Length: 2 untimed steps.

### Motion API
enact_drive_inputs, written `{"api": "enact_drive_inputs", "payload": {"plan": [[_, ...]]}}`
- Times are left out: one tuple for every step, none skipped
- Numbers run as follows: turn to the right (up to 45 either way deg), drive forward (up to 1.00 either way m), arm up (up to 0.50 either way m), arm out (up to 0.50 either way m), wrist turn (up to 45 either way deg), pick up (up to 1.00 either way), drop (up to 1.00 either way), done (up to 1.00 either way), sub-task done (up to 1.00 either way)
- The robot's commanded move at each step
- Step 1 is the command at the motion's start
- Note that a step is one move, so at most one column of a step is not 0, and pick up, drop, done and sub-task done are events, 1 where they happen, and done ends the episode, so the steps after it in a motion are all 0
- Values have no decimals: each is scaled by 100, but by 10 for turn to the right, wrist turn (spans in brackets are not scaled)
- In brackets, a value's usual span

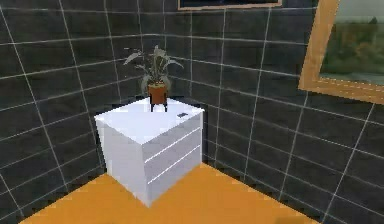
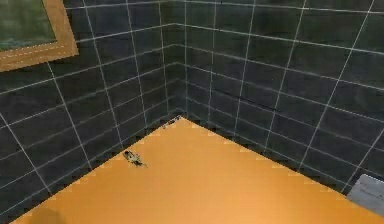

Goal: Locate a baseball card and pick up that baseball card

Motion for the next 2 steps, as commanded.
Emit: {"api": "enact_drive_inputs", "payload": {"plan": [[0,75,0,0,0,0,0,0,0],[-450,0,0,0,0,0,0,0,0]]}}
